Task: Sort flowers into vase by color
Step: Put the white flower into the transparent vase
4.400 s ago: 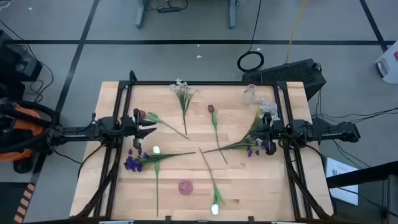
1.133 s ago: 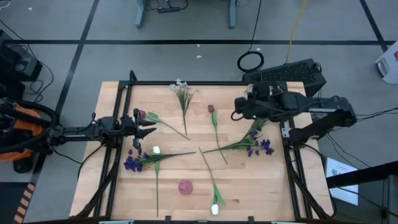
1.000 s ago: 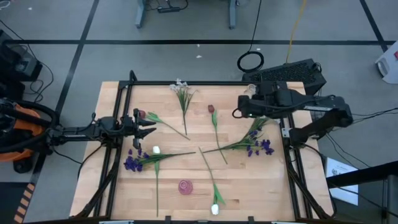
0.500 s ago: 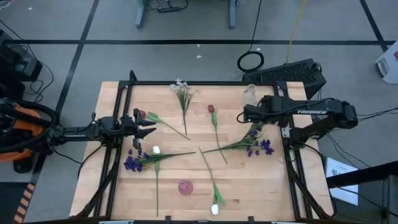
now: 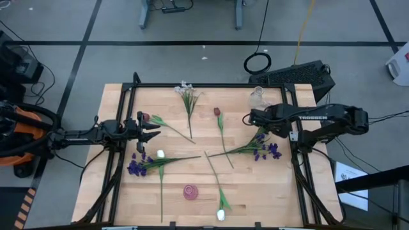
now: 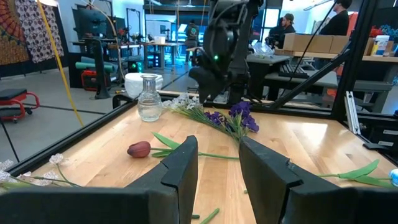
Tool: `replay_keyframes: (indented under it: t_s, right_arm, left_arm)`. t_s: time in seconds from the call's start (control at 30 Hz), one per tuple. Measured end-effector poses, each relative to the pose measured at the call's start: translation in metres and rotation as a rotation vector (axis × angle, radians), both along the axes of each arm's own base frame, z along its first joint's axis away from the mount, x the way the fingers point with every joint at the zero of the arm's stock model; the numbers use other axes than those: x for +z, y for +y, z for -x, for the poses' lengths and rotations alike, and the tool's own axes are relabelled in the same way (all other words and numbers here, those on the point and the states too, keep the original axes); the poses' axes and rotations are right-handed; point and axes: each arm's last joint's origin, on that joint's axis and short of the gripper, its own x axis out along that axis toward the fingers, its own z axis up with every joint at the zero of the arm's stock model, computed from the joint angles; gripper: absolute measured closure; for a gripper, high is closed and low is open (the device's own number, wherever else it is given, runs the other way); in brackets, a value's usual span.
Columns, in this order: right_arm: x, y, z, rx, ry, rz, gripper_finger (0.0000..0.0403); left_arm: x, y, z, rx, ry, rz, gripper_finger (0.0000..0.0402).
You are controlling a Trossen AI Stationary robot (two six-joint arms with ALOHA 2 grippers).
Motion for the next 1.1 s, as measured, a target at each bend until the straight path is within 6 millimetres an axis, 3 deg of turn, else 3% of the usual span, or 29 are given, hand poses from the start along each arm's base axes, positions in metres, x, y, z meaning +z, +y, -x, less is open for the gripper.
replay_keyframes:
  t_s: [0.3,0.47,0.7,0.87,1.1]
  right_arm:
    - [-0.024,-0.014,0.012,-0.056,-0.005,0.007,0.006]
    - [-0.047,-0.022,0.013,-0.096,-0.098,0.036,0.0065]
    - [-0.068,-0.026,0.016,-0.051,-0.023,-0.013,0.0086]
    - [-0.07,-0.027,0.018,0.021,0.032,-0.016,0.0153]
    - [-0.07,-0.025,0.022,0.089,0.088,0.015,0.0341]
  left_arm:
    - [0.0,0.0,0.0,0.0,0.0,0.0,0.0278]
    - [0.0,0.0,0.0,0.0,0.001,0.0,0.0278]
    - [0.0,0.0,0.0,0.0,0.001,0.0,0.0278]
    - [0.0,0.0,0.0,0.0,0.001,0.0,0.0278]
    - [0.0,0.0,0.0,0.0,0.001,0.0,0.0278]
